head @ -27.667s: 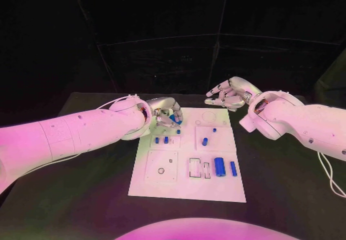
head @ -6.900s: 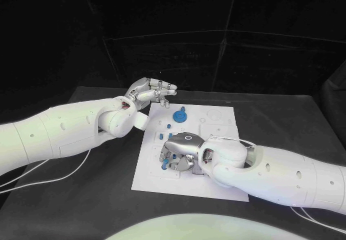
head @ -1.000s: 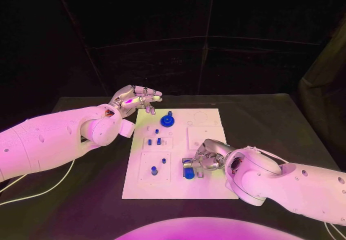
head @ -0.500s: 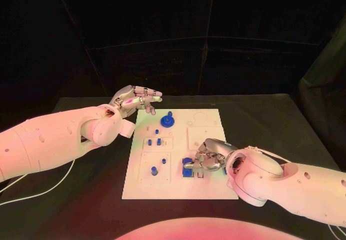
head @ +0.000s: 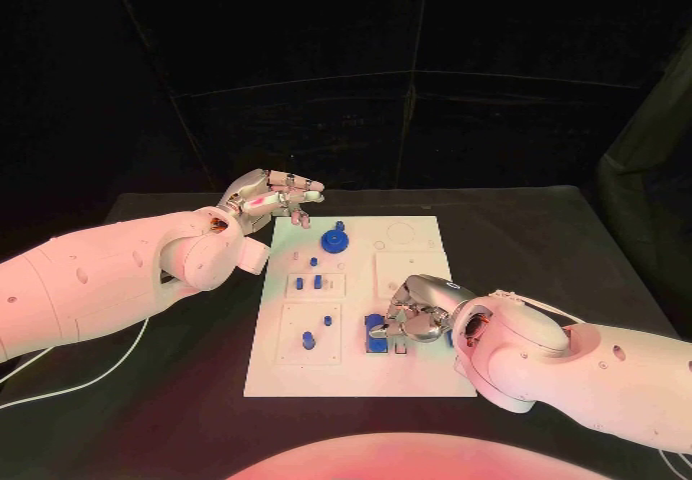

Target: Assemble the parts on the task board

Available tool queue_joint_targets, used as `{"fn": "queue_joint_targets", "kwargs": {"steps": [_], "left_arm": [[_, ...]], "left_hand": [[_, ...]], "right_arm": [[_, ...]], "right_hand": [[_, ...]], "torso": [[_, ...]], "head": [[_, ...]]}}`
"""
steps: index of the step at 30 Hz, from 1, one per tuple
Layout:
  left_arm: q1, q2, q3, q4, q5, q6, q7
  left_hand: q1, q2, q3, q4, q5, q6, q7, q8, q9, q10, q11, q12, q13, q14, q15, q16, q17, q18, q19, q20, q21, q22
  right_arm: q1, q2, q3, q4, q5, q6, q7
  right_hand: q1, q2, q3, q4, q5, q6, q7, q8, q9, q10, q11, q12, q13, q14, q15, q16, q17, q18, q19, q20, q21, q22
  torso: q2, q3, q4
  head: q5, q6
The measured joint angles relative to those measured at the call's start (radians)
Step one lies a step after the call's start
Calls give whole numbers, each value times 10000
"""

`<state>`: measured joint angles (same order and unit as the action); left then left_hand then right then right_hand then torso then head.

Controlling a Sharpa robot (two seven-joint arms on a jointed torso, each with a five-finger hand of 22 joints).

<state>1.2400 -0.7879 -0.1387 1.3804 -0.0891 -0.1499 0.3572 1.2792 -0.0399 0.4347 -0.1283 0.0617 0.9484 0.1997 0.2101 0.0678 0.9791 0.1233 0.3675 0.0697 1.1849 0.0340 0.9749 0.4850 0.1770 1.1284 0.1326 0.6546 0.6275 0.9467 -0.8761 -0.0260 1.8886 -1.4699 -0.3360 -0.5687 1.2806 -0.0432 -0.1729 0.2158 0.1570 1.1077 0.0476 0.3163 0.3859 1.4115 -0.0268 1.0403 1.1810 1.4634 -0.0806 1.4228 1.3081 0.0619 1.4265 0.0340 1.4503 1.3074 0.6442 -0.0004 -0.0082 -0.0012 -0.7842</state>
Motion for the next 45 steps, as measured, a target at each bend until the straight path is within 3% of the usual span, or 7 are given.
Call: {"fn": "queue_joint_targets", "kwargs": {"steps": [8, 17, 25, 29, 41, 45], "left_arm": [[0, -6, 0, -6, 0, 25, -5], [0, -10, 0, -10, 0, 39, -11], [0, -9, 0, -11, 0, 46, -17], [0, -7, 0, -14, 0, 50, -20], [0, -4, 0, -15, 0, 61, -32], [0, -1, 0, -15, 0, 65, -34]], "left_hand": [[0, 0, 0, 0, 0, 0, 0, 0, 0, 0, 0, 0, 0, 0, 0, 0, 0, 0, 0, 0, 0, 1], [0, 0, 0, 0, 0, 0, 0, 0, 0, 0, 0, 0, 0, 0, 0, 0, 1, 0, 0, 0, 0, 2], [0, 0, 0, 0, 0, 0, 0, -1, 0, 0, 0, 0, 0, 0, 0, 0, 2, 0, 0, 0, 0, 2], [0, 0, 0, 0, 0, 1, 0, -1, 0, 0, 0, 0, 0, 0, 0, 0, 2, 1, 0, 0, 0, 3], [0, 0, 0, 0, 0, 1, 0, -1, 0, 0, 0, 0, 0, 0, 0, 0, 3, 0, 0, 0, 0, 4], [0, 0, 0, 0, 0, 1, 0, -1, 0, 0, 0, 0, 0, 0, 0, 0, 3, 0, 0, 0, 0, 4]], "right_arm": [[-10, -2, -7, -66, -86, -54, 215], [-13, -52, -13, -64, 389, -411, 1837], [-13, -112, -12, -101, 600, -291, 2381], [-13, -113, -12, -100, 606, -156, 2444], [-8, 90, -5, -218, 130, 79, 2151], [-8, 166, -5, -279, -127, 111, 1936]], "right_hand": [[0, 0, -56, 56, 59, 0, 0, 0, 21, 0, 0, 0, 36, 0, 0, 41, -1, 0, 36, -37, 39, 0], [274, 275, -100, -35, 116, 0, 0, 0, 55, -1, 0, 0, 40, -1, 0, 41, -2, 0, 36, -36, 39, 0], [445, 410, -69, -154, 116, 0, 1, 0, 81, -1, 1, -1, 57, -1, 0, 40, -3, 0, 36, -36, 39, 0], [779, 534, 0, -356, 54, 36, -35, 0, 108, 21, -22, 1, 122, 20, -21, 79, -3, 0, 71, -72, 39, 0], [1896, 1026, 734, -1201, -804, 143, -139, -67, 94, 57, -58, 115, 261, 19, -125, 116, -4, 0, 142, -143, 122, 0], [1923, 1026, 969, -1403, -883, 140, -145, -140, 61, 58, -59, 115, 267, 37, -145, 154, -5, 0, 179, -180, 160, 0]], "torso": [[-2, -5, 3], [-2, 0, 5], [0, 1, 6], [3, 5, 5], [3, 1, 5], [2, 0, 5]], "head": [[17, 20], [34, 49], [48, 36], [49, 29], [25, 12], [17, 12]]}}
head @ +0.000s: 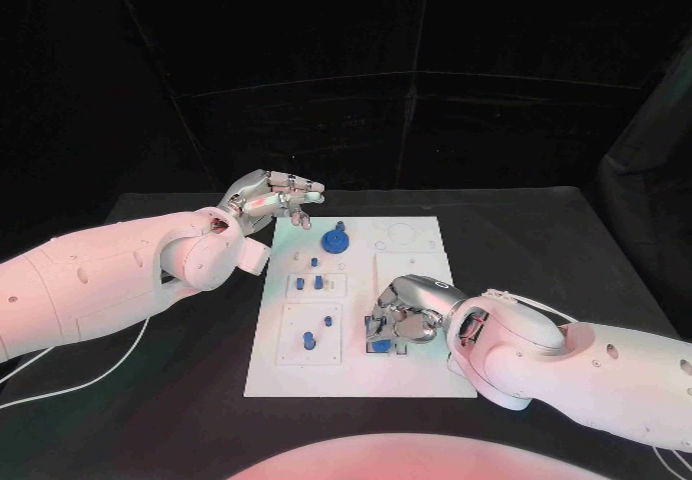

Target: Assemble the parts on the task board

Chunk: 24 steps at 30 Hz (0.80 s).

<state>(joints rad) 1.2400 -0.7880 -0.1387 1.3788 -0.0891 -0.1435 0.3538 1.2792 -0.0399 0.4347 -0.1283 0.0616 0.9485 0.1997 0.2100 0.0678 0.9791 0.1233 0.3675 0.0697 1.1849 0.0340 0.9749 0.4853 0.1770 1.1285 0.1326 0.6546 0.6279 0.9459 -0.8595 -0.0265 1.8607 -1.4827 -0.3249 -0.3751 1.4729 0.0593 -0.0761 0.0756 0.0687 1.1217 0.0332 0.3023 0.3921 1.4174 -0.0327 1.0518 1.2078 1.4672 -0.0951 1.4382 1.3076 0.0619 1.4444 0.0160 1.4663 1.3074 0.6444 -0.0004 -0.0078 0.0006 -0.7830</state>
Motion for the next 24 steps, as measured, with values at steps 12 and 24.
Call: {"fn": "queue_joint_targets", "kwargs": {"steps": [12, 24], "left_arm": [[0, -1, 0, -2, 0, 14, -12], [0, 3, 0, -13, 0, 37, -33]], "left_hand": [[0, 0, 0, 0, 0, 0, 0, 0, 0, 0, 0, 0, 0, 0, 0, 0, 1, 0, 0, 0, 0, 1], [0, 0, 32, -32, 0, 0, 0, 0, 0, -37, 38, 40, 0, 0, 0, 0, -17, 0, 0, 0, 0, -8]], "right_arm": [[20, 8, 17, 73, -376, 382, -84], [-5, -170, -10, 125, -244, 75, 361]], "right_hand": [[103, -49, 542, -403, -46, -34, 6, -130, -45, 44, 28, 61, 68, 0, 2, 44, -1, -163, 35, 36, 0, 0], [-27, 63, 581, -136, -48, -188, 133, -435, -137, 47, 27, -610, -163, -1, 7, -164, -2, -162, 8, 63, -10, 0]], "torso": [[-4, 2, -8], [-2, 5, -7]], "head": [[2, 1], [-12, 23]]}}
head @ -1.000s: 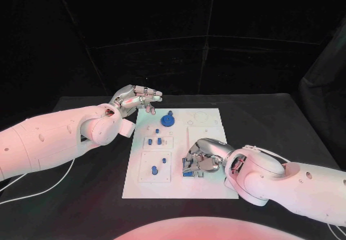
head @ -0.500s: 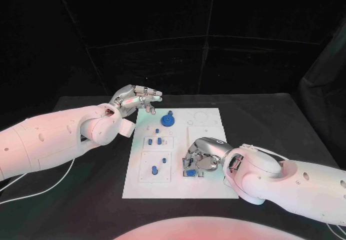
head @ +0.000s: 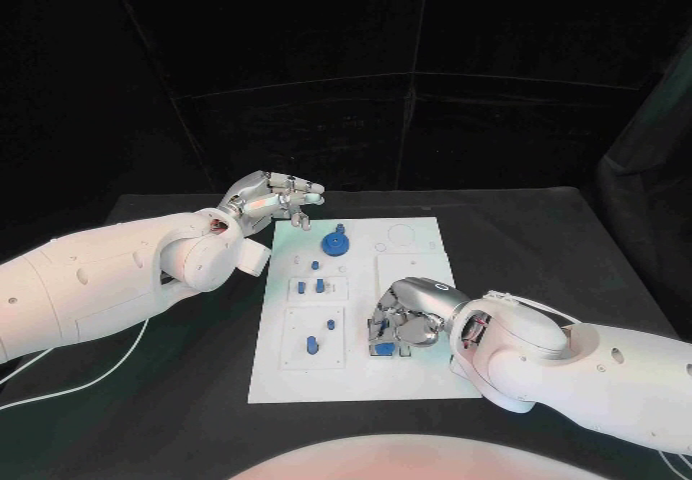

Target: Assemble the parts on the task board

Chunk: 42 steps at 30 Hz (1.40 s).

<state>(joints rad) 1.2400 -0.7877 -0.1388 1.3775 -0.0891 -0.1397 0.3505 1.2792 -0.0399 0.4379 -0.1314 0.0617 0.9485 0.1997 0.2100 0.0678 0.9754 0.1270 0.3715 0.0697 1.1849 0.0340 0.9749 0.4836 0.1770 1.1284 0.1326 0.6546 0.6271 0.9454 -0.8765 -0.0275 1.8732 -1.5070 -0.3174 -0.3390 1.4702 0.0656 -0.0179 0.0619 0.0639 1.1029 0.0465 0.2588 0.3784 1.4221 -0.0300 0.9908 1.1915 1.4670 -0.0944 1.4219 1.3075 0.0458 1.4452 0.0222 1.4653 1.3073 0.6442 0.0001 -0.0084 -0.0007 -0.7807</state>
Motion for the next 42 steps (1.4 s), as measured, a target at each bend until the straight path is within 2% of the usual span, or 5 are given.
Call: {"fn": "queue_joint_targets", "kwargs": {"steps": [3, 8, 20, 31, 42], "left_arm": [[0, 1, 0, -3, 0, 3, -3], [0, 2, 0, -6, 0, 10, -9], [-1, 5, 0, -14, 0, 28, -19], [-3, 8, -1, -23, 0, 38, -24], [-3, 18, -1, -25, 0, 47, -29]], "left_hand": [[0, 0, 0, 0, 0, 0, 0, 0, 0, 0, 0, 0, 0, 0, 0, 0, 0, 0, 0, 0, 0, 0], [0, 0, 0, 1, 0, 0, 0, 0, 0, 0, 0, 0, 0, 0, 0, 0, 0, 0, 0, 0, 0, 1], [0, 0, -1, 1, 0, 0, 0, 0, 0, 0, -1, 0, 0, 0, 0, 0, 1, 1, 0, 0, 0, 2], [0, 0, -1, 1, 0, 0, 0, 0, 0, 1, -1, 0, 0, 0, 0, 0, 2, 0, 0, 0, 0, 3], [0, 0, -1, 1, 0, 0, 0, -1, 0, 1, -1, 0, 0, 0, 0, 0, 3, 0, 0, 0, 0, 4]], "right_arm": [[0, -66, 0, 19, 188, -253, 328], [0, -188, 1, 33, 504, -463, 873], [1, -709, 2, 214, 691, -278, 1603], [1, -908, 0, 257, -25, -9, 1717], [1, -756, 0, 112, -743, 276, 1696]], "right_hand": [[-253, -122, -34, 63, 5, -598, 347, -527, -292, -317, 298, -833, -623, -19, 201, -94, 0, 0, -150, 150, -112, 0], [-484, -354, -69, 98, 152, -859, 604, -980, -619, -542, 423, -1218, -976, -20, 338, -165, 0, 1, -280, 280, -205, 0], [-612, -774, -133, 14, 432, -830, 640, -1292, -949, -653, 536, -1522, -1190, -21, 409, -311, -1, 3, -356, 425, -311, 0], [-563, -812, -143, 24, 434, -747, 648, -1350, -1071, -718, 532, -1745, -1375, -21, 409, -377, -55, 3, -389, 457, -377, 0], [214, -268, 481, -512, 36, 475, 306, -1167, -1166, -679, 314, -1750, -1386, -2, 348, -372, 7, 4, -371, 362, -377, 0]], "torso": [[1, 0, 0], [4, -1, 0], [0, -1, 0], [0, -2, 9], [1, -9, 13]], "head": [[0, 1], [0, -10], [-7, -34], [-7, -17], [6, -43]]}}
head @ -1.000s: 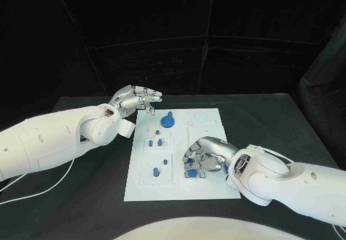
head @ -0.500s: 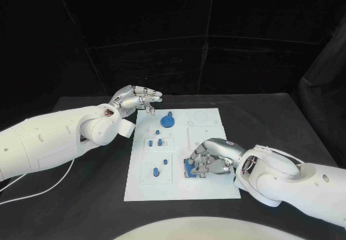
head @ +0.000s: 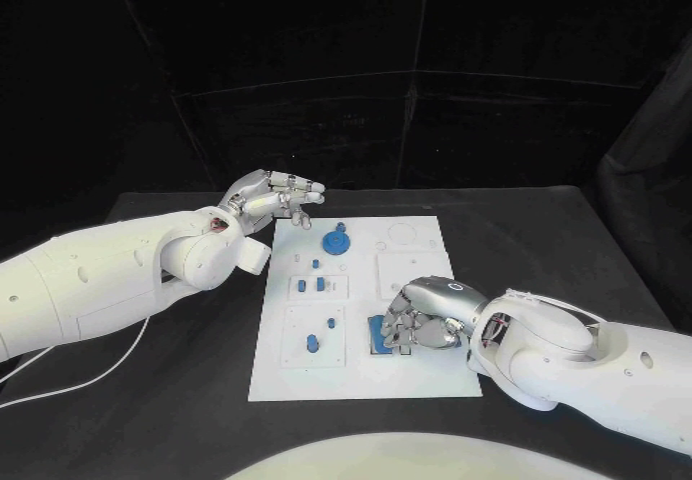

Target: Assemble the parts on the task board

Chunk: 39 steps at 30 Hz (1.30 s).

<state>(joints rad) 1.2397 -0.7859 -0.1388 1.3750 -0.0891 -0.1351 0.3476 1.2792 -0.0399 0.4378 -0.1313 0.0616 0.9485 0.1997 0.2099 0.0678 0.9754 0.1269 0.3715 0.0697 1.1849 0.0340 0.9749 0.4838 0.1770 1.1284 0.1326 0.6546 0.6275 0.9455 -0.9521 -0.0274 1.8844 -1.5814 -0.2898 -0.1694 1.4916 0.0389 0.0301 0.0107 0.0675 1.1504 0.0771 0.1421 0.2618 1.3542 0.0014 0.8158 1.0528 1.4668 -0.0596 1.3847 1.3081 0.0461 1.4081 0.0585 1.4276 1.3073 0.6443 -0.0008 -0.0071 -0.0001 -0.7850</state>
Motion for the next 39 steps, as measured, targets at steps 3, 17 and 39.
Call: {"fn": "queue_joint_targets", "kwargs": {"steps": [3, 17, 39], "left_arm": [[0, 0, 0, 0, 0, 1, -2], [0, -15, 0, 9, 0, 2, -7], [0, -33, 0, 4, 0, 5, -26]], "left_hand": [[0, 0, 0, 0, 0, 0, 0, 0, 0, 0, 0, 0, 0, 0, 0, 0, 0, 0, 0, 0, 0, 0], [0, 0, 0, 0, 0, 0, 0, 0, 0, 0, 0, 0, 0, 0, 0, 0, 1, -1, 0, 0, 0, 1], [0, 0, 55, 1, 0, -37, -36, 40, 0, -35, -36, 0, 0, 0, 0, 0, -12, 0, 0, 0, 0, 2]], "right_arm": [[-1, 50, -1, -40, -172, 131, -1], [-3, 340, -2, -245, -816, 535, -27], [0, -779, 3, 360, 556, -699, 391]], "right_hand": [[62, 62, 110, -111, -67, 208, -85, 53, -39, 82, -82, 257, 166, -32, -37, 100, 0, 0, 54, -55, 0, 0], [126, 127, 259, -203, -98, 394, -150, 58, -126, 323, -173, 710, 498, -37, -103, 303, -2, 0, 179, -178, 187, 0], [-979, -445, -102, 380, 651, -612, 313, -623, -773, -238, 127, -699, -409, -1, 44, -203, -129, 1, -132, -20, -154, 0]], "torso": [[0, -1, 1], [5, 3, -5], [-9, 12, -22]], "head": [[6, -15], [25, -63], [-70, 4]]}}
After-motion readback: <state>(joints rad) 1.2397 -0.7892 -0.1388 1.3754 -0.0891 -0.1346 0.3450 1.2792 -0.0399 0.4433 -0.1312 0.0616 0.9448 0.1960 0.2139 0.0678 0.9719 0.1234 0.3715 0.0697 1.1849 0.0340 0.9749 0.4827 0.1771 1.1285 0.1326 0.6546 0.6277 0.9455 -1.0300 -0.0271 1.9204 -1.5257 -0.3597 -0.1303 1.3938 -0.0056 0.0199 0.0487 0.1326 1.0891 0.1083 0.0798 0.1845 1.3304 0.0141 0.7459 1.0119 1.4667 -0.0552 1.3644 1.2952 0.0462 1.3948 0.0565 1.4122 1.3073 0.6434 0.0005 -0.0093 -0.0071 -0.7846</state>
